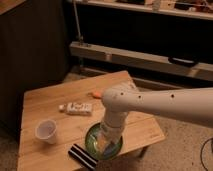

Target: Place the white sponge in the ceramic bowl

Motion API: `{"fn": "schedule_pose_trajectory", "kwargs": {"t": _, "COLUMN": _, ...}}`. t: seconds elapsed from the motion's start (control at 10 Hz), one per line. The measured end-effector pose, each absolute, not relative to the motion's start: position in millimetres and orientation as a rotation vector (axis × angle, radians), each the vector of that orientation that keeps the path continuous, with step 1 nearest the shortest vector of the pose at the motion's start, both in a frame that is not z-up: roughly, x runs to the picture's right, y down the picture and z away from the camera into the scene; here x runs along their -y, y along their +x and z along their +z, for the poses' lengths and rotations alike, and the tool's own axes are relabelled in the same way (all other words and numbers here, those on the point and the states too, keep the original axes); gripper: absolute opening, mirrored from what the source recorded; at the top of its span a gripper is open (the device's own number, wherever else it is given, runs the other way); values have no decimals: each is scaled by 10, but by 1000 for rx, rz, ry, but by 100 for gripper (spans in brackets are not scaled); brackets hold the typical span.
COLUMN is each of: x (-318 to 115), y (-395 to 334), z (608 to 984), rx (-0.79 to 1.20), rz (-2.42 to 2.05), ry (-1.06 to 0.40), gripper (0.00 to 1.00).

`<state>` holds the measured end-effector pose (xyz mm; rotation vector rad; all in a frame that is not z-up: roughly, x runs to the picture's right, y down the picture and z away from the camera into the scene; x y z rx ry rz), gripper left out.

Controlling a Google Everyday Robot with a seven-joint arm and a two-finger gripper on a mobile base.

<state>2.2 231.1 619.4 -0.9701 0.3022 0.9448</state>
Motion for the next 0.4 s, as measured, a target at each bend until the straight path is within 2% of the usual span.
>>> {"fn": "schedule_pose_trajectory", "kwargs": {"t": 0.4, "x": -2251, "y": 14, "z": 6266, "rx": -300, "rz": 971, "ry": -955, "gripper": 80}}
